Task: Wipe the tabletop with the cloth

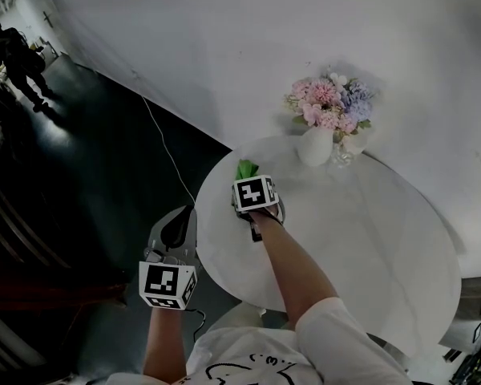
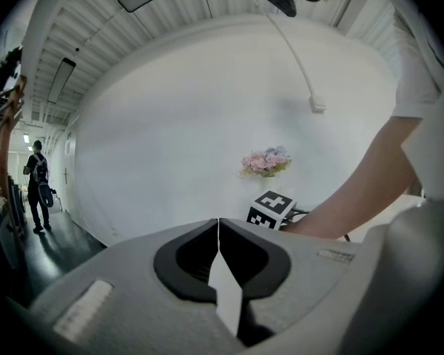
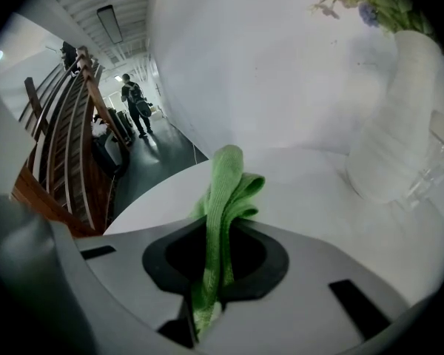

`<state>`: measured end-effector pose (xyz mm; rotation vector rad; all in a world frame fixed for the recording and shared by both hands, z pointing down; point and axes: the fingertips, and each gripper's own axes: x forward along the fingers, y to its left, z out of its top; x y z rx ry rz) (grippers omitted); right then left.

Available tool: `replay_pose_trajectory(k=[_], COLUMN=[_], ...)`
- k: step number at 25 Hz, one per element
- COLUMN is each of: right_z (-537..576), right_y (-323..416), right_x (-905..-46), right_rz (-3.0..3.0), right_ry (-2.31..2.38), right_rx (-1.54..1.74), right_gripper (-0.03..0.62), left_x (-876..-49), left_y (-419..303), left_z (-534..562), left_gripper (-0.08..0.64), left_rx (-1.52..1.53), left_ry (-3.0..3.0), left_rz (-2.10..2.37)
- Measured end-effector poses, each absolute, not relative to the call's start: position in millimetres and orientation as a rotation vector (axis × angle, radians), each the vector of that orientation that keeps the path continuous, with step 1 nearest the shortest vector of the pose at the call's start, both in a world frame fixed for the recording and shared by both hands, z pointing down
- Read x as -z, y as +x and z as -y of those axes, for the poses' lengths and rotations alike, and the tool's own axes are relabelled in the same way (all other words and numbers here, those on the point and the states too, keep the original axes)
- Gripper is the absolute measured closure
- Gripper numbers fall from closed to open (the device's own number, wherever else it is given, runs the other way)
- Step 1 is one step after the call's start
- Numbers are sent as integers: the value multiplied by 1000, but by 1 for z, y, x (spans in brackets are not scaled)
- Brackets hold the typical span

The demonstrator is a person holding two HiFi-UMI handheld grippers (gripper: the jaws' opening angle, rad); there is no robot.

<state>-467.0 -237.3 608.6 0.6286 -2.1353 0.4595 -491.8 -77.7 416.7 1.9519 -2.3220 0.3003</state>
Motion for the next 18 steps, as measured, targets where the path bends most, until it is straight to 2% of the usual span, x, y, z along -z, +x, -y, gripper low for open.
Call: replay_pose_trajectory(k=[18], right_z=[255], right_y=[-409], right_x=[-610], right_rz=[2110], right_ry=[702], right_rx=[-508], right_gripper=[546], left_x=[-407], left_y=[-465], left_z=[88], left_gripper=[541], left_rx=[-309], left_ry=[2029], left_rz=[2292])
